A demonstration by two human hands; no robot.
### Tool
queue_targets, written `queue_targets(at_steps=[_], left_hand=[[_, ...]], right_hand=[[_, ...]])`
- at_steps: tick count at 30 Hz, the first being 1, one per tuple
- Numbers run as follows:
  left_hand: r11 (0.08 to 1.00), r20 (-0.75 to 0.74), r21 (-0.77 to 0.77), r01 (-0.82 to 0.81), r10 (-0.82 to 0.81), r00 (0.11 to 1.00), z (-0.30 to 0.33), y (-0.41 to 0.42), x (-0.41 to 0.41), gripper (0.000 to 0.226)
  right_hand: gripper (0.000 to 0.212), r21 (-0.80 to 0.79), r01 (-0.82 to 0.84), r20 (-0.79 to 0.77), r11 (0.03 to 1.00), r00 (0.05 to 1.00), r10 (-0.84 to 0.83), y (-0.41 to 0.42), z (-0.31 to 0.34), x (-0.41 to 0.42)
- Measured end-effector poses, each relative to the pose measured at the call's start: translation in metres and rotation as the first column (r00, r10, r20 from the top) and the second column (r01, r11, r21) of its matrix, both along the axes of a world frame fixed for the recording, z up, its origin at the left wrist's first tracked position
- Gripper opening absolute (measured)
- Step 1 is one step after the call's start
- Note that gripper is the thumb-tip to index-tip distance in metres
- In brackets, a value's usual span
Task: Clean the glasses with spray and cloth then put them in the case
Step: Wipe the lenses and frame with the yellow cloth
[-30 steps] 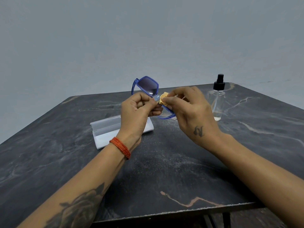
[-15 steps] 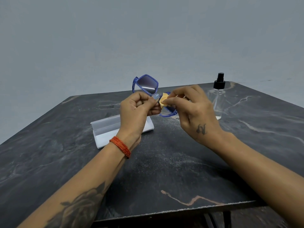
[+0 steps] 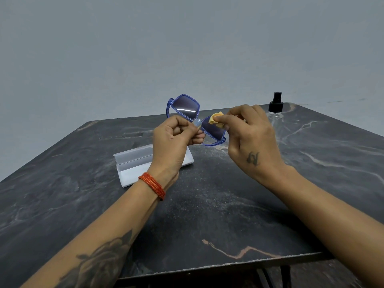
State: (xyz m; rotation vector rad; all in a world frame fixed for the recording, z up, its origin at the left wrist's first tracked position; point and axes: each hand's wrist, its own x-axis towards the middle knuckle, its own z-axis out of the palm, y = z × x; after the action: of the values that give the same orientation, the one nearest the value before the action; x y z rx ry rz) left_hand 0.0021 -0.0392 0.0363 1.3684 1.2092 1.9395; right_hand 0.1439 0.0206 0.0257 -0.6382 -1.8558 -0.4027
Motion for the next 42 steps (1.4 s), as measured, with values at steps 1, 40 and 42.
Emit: queue_targets(at_steps=[1,40,42], left_hand=[[1.0,0.002,0.004,-0.003,0.003,1.0,0.0,0.0,0.0,0.012],[1.0,0.032,-0.021,-0.008,0.009,0.999,-0.001,0.001,-0.001,0.014],[1.0,0.041,-0.022,-0.009,0.009,0.999,-0.001,0.002,-0.001,0.014]], right_hand=[[0.029,0.0,-0.003,-0.013,1.0,1.0,0.003,0.0,-0.001,0.0],[0.027,0.099,-0.188,-0.007,0.977,0.982,0.19,0.004,-0.004,-0.001],[0.025,0.075,-0.162,-0.079,0.984,0.983,0.168,0.005,-0.001,0.001]])
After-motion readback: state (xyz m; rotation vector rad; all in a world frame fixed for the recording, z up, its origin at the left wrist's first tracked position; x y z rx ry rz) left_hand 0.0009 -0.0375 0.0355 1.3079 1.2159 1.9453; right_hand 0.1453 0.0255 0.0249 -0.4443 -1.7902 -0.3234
